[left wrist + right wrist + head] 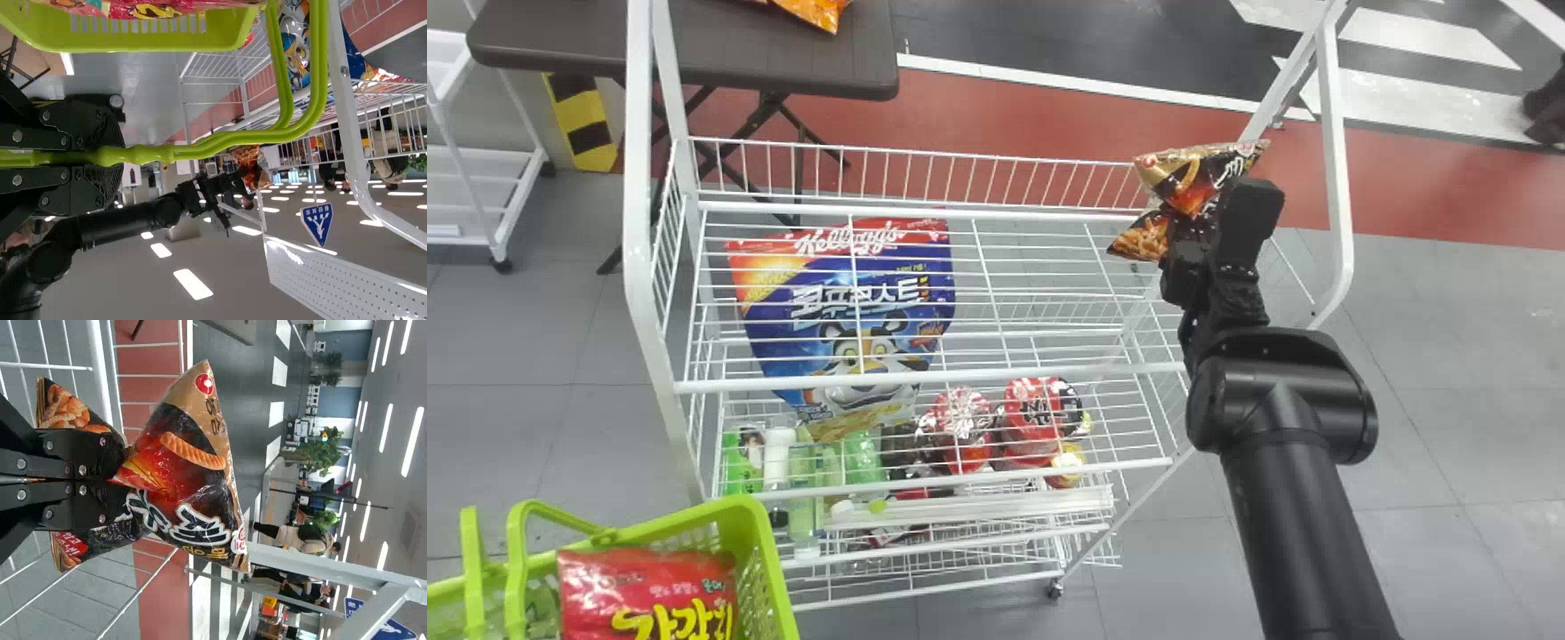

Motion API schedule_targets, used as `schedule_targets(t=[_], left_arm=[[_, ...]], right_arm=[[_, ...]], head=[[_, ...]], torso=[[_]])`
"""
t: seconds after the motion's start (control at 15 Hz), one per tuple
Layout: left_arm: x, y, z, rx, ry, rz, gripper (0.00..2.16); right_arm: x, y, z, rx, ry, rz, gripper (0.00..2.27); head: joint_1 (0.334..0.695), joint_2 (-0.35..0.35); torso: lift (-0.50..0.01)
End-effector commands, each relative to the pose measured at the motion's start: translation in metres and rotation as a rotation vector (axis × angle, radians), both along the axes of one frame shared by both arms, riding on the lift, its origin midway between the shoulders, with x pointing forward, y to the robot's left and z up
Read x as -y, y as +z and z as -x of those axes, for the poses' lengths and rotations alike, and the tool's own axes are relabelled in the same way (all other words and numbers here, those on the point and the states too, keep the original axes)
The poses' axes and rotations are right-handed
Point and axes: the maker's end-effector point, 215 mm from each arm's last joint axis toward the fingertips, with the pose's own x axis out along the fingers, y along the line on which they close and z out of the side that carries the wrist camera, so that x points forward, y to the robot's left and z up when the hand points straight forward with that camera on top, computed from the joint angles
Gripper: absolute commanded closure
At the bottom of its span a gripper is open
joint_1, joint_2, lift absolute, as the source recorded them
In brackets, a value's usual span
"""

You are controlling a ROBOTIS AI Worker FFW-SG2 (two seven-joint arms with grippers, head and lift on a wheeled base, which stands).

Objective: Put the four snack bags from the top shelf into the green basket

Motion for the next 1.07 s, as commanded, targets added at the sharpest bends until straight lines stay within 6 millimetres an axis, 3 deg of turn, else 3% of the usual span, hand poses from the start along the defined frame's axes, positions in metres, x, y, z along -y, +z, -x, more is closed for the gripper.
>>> schedule_targets(t=[0.0, 0.13, 0.27, 0.6, 0.73, 0.87, 1.0], left_arm=[[0.001, 0.003, 0.0, 0.006, 0.0, 0.014, 1.89], [0.003, 0.003, 0.0, 0.006, -0.003, 0.015, 1.89], [0.002, 0.002, 0.0, 0.004, -0.001, 0.015, 1.89], [0.002, 0.003, 0.0, 0.006, -0.001, 0.015, 1.89], [0.002, 0.002, 0.0, 0.003, 0.0, 0.016, 1.89], [0.004, 0.002, -0.002, 0.004, -0.002, 0.022, 1.89], [0.004, 0.002, -0.003, 0.006, -0.003, 0.023, 1.89]], right_arm=[[-0.012, 0.016, 0.015, 0.04, 0.026, -0.021, 2.25], [-0.039, 0.039, 0.031, 0.094, 0.075, -0.056, 2.25], [-0.077, 0.061, 0.051, 0.145, 0.147, -0.105, 2.25], [-0.188, 0.072, 0.121, 0.136, 0.375, -0.245, 2.25], [-0.228, 0.059, 0.155, 0.066, 0.477, -0.329, 2.25], [-0.273, 0.022, 0.189, -0.092, 0.595, -0.411, 2.25], [-0.313, -0.003, 0.231, -0.242, 0.714, -0.529, 2.25]], head=[[0.695, -0.274], [0.695, -0.267], [0.695, -0.25], [0.695, -0.121], [0.695, -0.069], [0.695, 0.01], [0.695, 0.067]], torso=[[0.0], [0.0], [0.0], [0.0], [0.0], [0.0], [0.0]])
